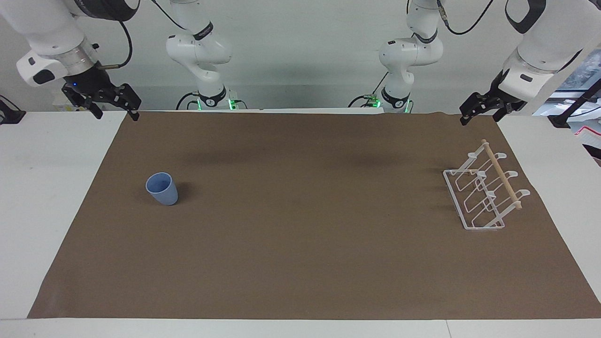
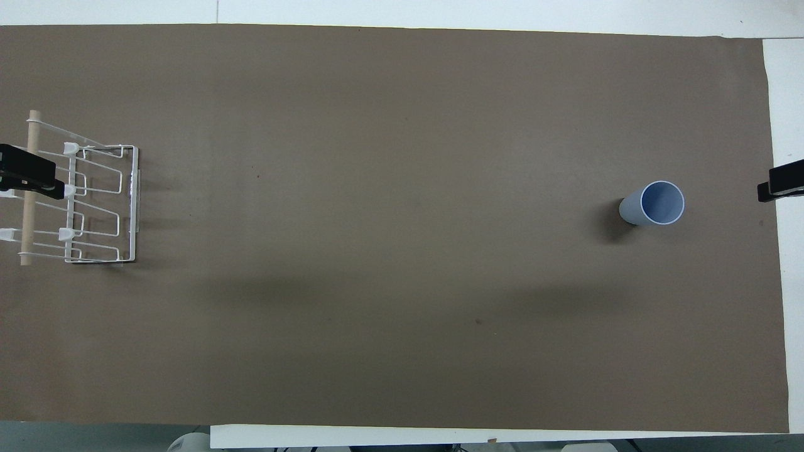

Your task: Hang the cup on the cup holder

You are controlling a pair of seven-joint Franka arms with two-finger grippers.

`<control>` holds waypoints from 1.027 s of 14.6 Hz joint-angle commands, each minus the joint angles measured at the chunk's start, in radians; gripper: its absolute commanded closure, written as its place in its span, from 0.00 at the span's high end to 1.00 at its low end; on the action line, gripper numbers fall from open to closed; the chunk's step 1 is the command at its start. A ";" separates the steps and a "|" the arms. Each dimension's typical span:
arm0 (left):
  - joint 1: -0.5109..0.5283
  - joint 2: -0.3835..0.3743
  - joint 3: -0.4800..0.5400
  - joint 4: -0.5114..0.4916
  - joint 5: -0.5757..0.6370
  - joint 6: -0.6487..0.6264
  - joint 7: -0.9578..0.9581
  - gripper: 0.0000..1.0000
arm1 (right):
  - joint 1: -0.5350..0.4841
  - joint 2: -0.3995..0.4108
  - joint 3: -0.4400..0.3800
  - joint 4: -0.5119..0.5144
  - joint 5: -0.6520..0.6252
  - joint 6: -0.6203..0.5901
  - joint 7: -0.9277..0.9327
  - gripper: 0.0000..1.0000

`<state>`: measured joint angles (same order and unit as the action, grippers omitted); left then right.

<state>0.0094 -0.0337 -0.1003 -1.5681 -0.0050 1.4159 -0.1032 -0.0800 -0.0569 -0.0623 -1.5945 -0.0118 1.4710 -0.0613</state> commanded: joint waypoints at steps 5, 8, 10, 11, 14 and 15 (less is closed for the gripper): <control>-0.009 -0.008 0.007 -0.004 -0.013 -0.018 0.008 1.00 | 0.002 -0.004 0.010 -0.021 -0.007 0.030 -0.011 1.00; -0.009 -0.009 0.007 -0.009 -0.013 -0.020 0.001 1.00 | -0.004 0.006 0.010 -0.090 -0.005 0.182 -0.025 1.00; -0.011 -0.009 0.004 -0.006 -0.013 -0.018 -0.003 1.00 | -0.023 0.002 0.009 -0.204 -0.005 0.297 -0.054 1.00; -0.011 -0.008 0.002 -0.006 -0.013 -0.011 -0.001 1.00 | -0.046 0.002 0.009 -0.249 -0.004 0.360 -0.118 1.00; -0.008 -0.008 0.002 -0.007 -0.013 -0.009 -0.003 1.00 | -0.067 0.058 0.009 -0.307 -0.002 0.472 -0.270 1.00; -0.009 -0.008 0.002 -0.007 -0.013 -0.014 -0.003 1.00 | -0.070 0.072 0.009 -0.326 0.001 0.498 -0.294 0.99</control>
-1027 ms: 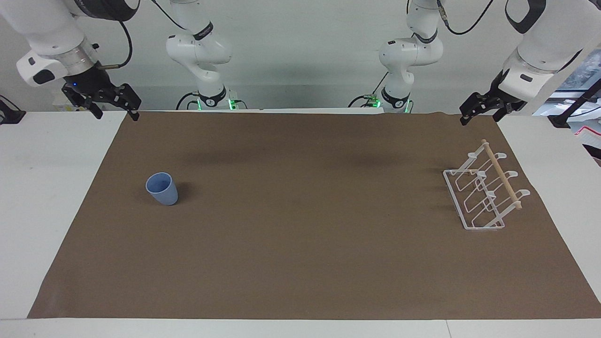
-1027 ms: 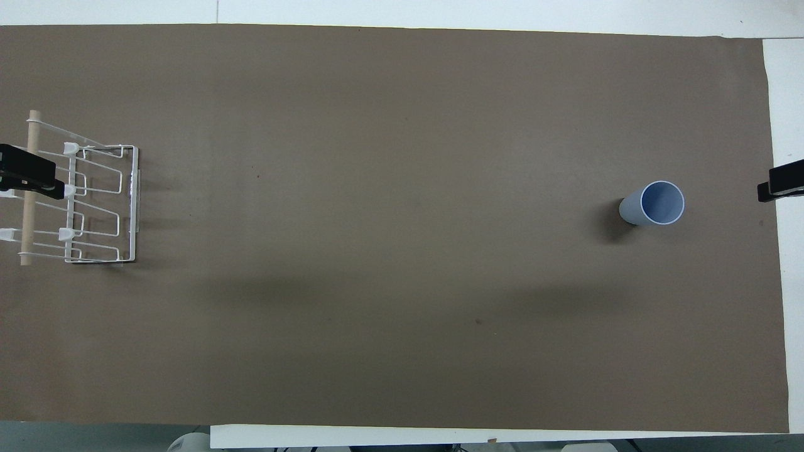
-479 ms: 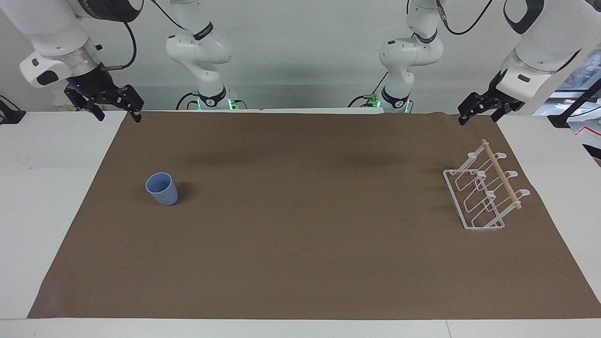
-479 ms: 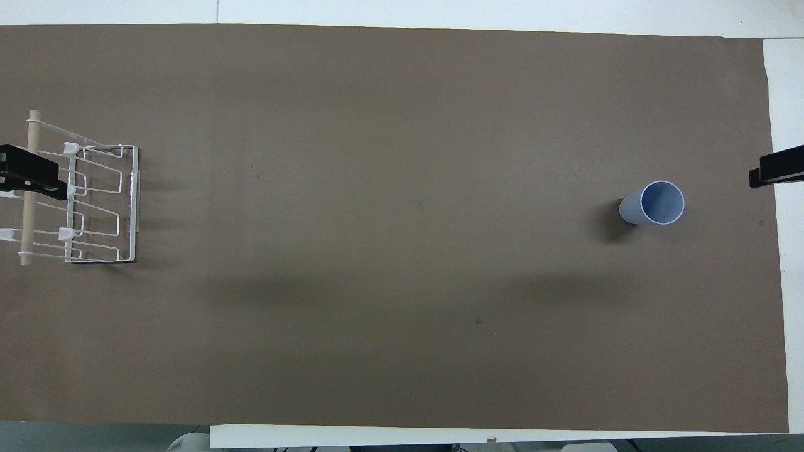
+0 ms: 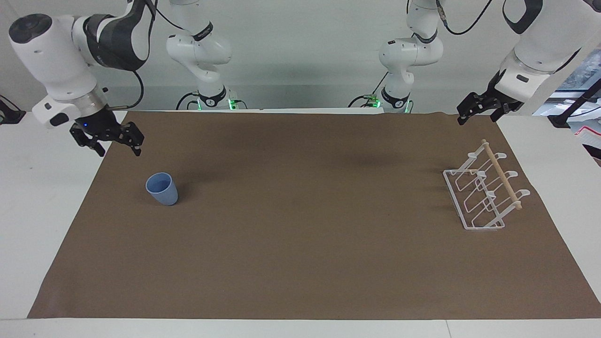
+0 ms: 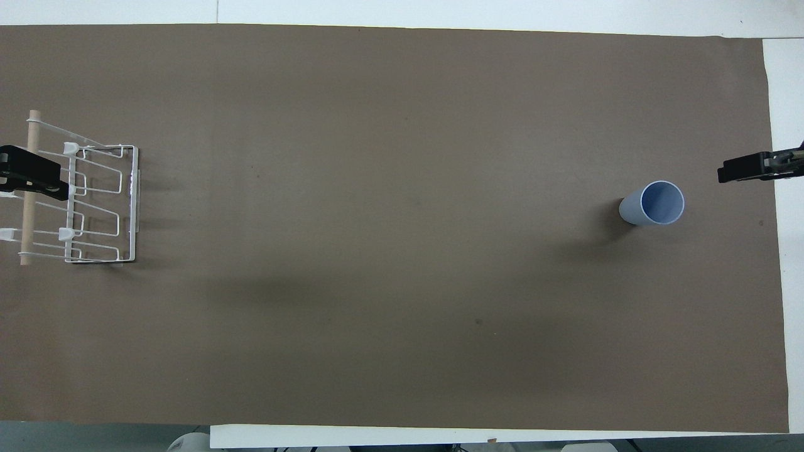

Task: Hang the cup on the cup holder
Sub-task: 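Reach the right gripper down to the blue cup rim and grasp it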

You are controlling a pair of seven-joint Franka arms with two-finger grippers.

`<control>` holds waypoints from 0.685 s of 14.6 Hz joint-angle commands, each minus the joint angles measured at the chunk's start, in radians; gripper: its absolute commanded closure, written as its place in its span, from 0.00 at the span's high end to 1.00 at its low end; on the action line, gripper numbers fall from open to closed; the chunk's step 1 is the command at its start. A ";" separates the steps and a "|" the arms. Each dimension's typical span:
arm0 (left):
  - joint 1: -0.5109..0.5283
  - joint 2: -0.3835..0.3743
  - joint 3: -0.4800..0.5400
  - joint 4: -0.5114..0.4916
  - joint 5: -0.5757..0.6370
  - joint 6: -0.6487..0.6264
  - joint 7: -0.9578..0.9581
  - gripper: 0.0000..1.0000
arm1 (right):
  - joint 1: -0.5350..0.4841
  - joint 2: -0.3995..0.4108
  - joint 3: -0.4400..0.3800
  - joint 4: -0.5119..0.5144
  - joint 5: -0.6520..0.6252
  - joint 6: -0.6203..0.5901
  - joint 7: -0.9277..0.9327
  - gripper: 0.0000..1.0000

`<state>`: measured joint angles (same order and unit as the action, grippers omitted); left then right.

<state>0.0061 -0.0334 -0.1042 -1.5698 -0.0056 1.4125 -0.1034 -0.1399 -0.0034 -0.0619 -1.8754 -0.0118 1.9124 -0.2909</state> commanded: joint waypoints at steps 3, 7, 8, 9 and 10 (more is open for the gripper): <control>0.000 -0.008 0.008 -0.006 -0.013 -0.004 -0.001 1.00 | -0.023 0.052 0.007 -0.067 0.033 0.085 -0.074 0.93; 0.002 -0.010 0.008 -0.007 -0.013 -0.018 -0.004 1.00 | -0.023 0.114 0.008 -0.135 0.033 0.203 -0.079 0.86; 0.002 -0.011 0.008 -0.007 -0.010 -0.027 -0.002 1.00 | -0.018 0.124 0.008 -0.146 0.035 0.218 -0.079 0.86; 0.000 -0.013 0.008 -0.007 -0.005 -0.036 -0.002 1.00 | -0.015 0.129 0.008 -0.154 0.035 0.220 -0.079 0.86; 0.000 -0.013 0.008 -0.009 -0.005 -0.037 -0.002 1.00 | -0.014 0.129 0.010 -0.157 0.035 0.221 -0.077 0.85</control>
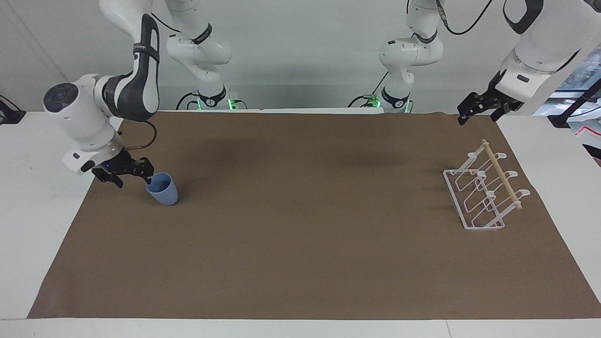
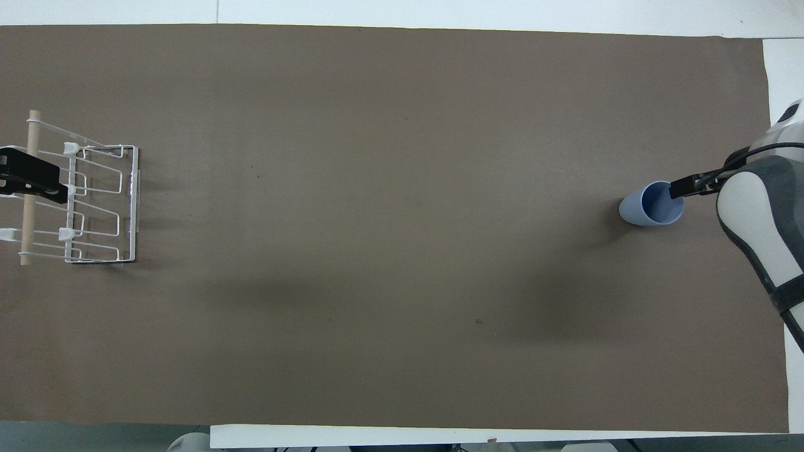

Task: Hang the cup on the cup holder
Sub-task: 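Reach the right gripper down to the blue cup rim and grasp it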

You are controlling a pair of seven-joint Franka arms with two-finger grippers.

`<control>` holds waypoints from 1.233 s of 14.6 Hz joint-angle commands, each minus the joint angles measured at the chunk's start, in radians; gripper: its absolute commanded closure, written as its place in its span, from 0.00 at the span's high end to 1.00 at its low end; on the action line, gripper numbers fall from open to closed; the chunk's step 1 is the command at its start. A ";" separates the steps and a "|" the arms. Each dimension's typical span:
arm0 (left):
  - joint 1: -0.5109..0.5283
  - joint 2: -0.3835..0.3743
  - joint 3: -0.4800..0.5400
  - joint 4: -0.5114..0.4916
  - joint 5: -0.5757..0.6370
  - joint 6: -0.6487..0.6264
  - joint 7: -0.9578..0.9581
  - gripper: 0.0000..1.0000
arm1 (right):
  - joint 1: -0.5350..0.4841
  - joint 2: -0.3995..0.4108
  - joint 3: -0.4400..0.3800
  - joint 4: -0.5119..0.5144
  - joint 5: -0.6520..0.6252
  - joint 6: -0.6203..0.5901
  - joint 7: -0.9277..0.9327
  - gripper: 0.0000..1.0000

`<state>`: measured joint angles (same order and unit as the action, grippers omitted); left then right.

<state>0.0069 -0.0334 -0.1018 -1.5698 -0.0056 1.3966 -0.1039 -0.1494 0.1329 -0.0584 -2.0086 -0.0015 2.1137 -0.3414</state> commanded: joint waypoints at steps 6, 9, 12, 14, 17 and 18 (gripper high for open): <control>0.001 -0.022 0.005 -0.026 -0.005 -0.014 -0.005 1.00 | 0.013 -0.001 0.006 -0.056 0.024 0.046 -0.056 0.70; 0.002 -0.033 0.005 -0.049 -0.005 -0.010 -0.005 1.00 | 0.016 0.004 0.006 -0.079 0.024 0.091 -0.065 0.65; 0.004 -0.034 0.005 -0.050 -0.005 -0.010 -0.005 1.00 | 0.014 0.017 0.006 -0.076 0.023 0.092 -0.099 0.47; 0.005 -0.040 0.005 -0.058 -0.005 -0.008 -0.005 1.00 | 0.014 0.019 0.006 -0.070 0.023 0.086 -0.126 0.21; 0.005 -0.046 0.005 -0.070 -0.005 -0.007 -0.007 1.00 | 0.016 0.019 0.006 -0.058 0.021 0.078 -0.128 0.00; 0.005 -0.048 0.005 -0.073 -0.005 -0.008 -0.008 1.00 | 0.017 0.022 0.006 -0.030 0.020 0.056 -0.131 0.00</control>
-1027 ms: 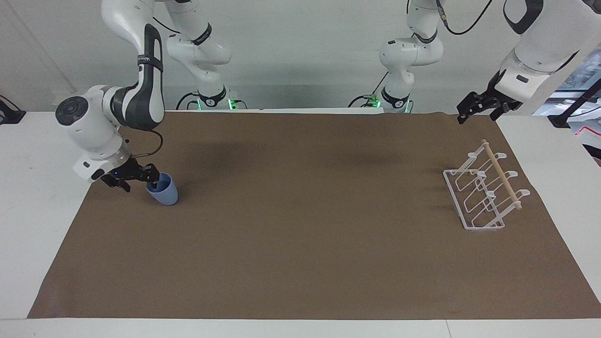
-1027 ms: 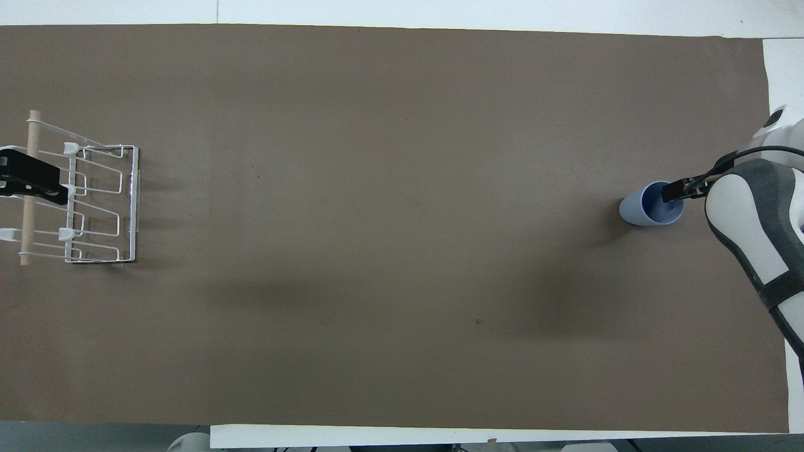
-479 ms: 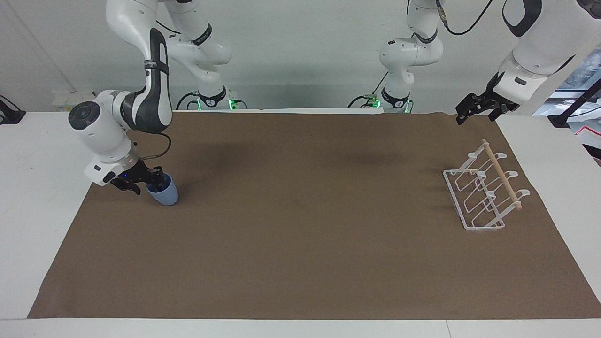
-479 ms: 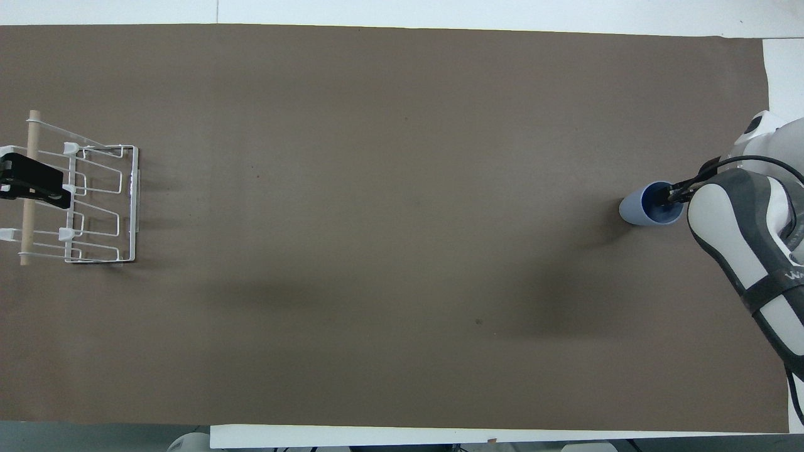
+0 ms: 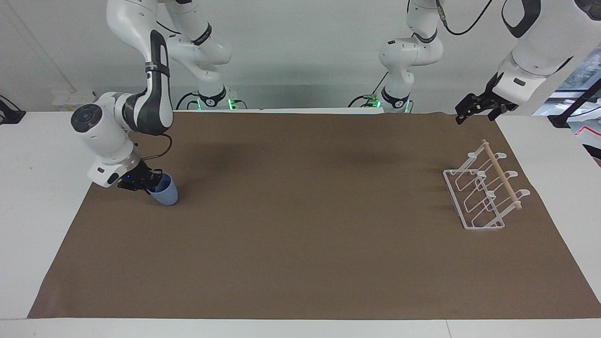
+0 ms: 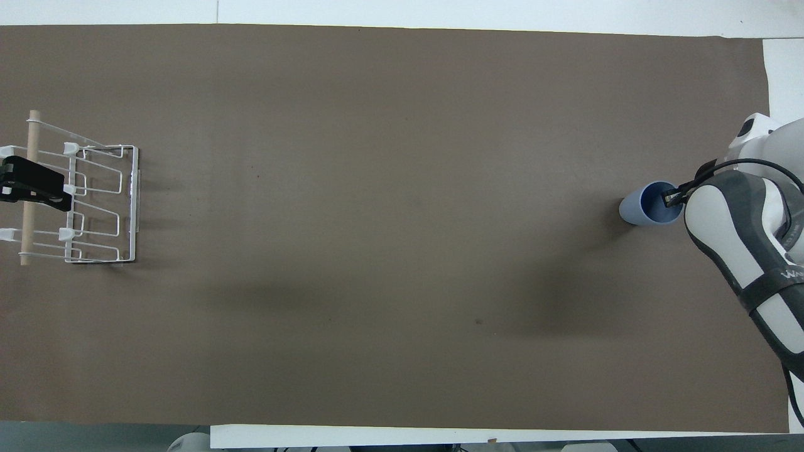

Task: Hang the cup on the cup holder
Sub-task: 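Lift the cup with the right gripper while the left gripper approaches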

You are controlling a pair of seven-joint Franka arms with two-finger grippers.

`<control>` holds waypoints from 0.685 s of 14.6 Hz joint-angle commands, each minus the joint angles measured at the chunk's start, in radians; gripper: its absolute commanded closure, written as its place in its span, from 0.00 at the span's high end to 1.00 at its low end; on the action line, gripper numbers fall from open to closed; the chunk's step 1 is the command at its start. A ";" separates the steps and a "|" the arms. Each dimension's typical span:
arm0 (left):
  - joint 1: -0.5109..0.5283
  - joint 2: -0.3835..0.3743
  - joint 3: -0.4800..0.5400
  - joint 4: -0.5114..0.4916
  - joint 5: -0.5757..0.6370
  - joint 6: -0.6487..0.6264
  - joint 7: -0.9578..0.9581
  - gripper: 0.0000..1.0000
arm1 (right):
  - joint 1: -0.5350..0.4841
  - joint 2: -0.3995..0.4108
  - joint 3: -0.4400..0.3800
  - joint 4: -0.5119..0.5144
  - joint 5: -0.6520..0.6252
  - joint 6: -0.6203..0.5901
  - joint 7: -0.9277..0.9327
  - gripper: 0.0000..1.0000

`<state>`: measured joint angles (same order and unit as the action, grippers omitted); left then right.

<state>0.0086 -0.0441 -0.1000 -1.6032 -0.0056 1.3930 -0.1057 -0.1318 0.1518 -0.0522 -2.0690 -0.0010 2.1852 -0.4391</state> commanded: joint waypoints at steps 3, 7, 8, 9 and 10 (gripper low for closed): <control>0.004 -0.048 0.003 -0.058 -0.005 -0.005 -0.060 1.00 | -0.002 0.008 0.055 0.185 0.083 -0.238 -0.043 0.00; 0.002 -0.098 0.000 -0.167 -0.142 0.054 -0.306 1.00 | 0.017 -0.014 0.090 0.245 0.612 -0.403 0.031 0.00; 0.001 -0.102 0.002 -0.170 -0.209 0.054 -0.395 1.00 | 0.043 -0.014 0.097 0.245 0.687 -0.403 0.078 0.00; -0.005 -0.102 -0.004 -0.170 -0.244 0.057 -0.526 1.00 | 0.070 -0.014 0.101 0.245 0.760 -0.401 0.138 0.01; -0.015 -0.100 -0.009 -0.170 -0.289 0.069 -0.658 1.00 | 0.116 -0.014 0.104 0.245 0.850 -0.391 0.213 0.01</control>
<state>0.0063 -0.1062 -0.1053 -1.7264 -0.2234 1.4217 -0.5689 -0.0672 0.1335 0.0413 -1.8282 0.7235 1.7920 -0.3336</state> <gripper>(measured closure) 0.000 0.956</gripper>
